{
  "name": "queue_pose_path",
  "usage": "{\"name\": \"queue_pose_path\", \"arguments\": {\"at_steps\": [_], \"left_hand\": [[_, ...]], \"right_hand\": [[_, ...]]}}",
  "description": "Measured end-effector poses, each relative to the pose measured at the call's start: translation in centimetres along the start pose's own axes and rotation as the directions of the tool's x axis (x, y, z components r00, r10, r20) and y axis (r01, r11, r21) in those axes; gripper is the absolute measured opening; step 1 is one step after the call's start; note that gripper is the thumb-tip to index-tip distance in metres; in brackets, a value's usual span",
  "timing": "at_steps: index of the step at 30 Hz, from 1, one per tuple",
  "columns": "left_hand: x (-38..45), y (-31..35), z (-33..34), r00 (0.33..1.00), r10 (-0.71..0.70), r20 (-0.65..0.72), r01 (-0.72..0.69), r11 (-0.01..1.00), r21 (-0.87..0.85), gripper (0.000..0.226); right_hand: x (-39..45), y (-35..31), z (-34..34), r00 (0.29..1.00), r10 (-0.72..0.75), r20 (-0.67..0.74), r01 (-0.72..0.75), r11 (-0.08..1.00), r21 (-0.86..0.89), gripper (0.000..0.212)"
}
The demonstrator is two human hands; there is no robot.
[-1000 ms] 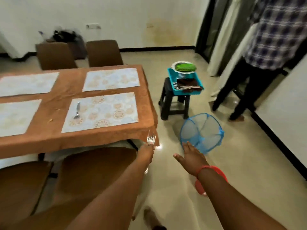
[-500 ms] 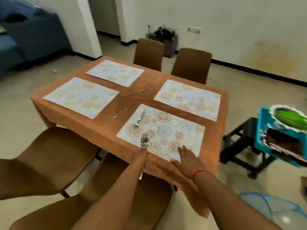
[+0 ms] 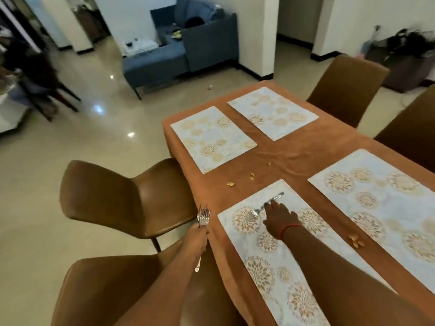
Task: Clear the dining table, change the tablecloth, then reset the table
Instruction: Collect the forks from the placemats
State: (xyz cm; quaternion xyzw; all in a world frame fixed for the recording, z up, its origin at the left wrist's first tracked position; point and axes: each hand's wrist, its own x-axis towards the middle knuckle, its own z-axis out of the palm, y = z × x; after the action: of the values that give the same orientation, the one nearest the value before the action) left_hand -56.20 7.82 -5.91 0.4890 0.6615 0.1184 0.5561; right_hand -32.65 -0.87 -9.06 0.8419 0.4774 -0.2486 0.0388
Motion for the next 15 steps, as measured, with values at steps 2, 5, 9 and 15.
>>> {"name": "queue_pose_path", "arguments": {"at_steps": [2,5,9,15], "left_hand": [[-0.5,0.1,0.4,0.999,-0.036,-0.039,0.036,0.999,-0.019,0.024],[-0.9,-0.2,0.9,0.992,-0.081,-0.093,0.076,0.995,-0.057,0.023],[-1.1,-1.0,1.1,0.981,-0.143,-0.131,0.133,0.987,-0.086,0.016],[-1.6,-2.5,1.3,0.971,-0.163,-0.177,0.148,0.984,-0.096,0.018]], "right_hand": [[1.8,0.7,-0.7,0.999,-0.038,0.003,0.038,0.997,-0.060,0.058],[4.3,1.2,-1.1,0.994,-0.107,0.030,0.111,0.980,-0.168,0.058],[5.5,1.2,-0.5,0.984,-0.178,0.020,0.174,0.927,-0.334,0.047],[5.3,2.0,0.2,0.976,-0.210,-0.060,0.161,0.877,-0.452,0.040]]}}
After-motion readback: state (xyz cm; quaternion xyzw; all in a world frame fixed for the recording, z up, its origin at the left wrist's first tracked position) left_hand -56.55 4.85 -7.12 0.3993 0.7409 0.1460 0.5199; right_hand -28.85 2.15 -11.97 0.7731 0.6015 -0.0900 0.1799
